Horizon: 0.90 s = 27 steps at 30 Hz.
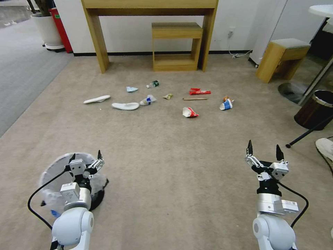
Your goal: Pick up the trash bin and place the garbage on the floor into it.
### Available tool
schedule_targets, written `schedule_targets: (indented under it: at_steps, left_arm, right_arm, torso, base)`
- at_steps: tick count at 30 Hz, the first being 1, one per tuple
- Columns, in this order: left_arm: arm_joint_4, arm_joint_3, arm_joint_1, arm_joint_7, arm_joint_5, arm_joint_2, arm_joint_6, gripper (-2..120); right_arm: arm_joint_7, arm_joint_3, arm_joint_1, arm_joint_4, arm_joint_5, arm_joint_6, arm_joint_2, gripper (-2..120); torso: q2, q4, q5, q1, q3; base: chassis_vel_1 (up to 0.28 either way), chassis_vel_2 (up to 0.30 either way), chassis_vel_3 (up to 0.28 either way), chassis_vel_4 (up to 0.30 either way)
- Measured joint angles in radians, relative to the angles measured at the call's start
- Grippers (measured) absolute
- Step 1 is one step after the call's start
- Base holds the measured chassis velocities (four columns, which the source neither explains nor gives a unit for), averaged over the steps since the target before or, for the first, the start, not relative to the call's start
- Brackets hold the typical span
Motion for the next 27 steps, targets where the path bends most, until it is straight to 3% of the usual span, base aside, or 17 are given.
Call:
schedule_targets:
  at_steps: [27]
  left_arm:
    - [0.007, 0.001, -0.006, 0.0, 0.004, -0.004, -0.001, 100]
  right_arm:
    - [-0.01, 0.005, 0.007, -0.014, -0.006, 0.01, -0.001, 100]
  torso:
    - [0.0, 0.0, 0.0002, 0.0, 0.0]
  base:
    - [0.173, 0.169, -0.164, -0.168]
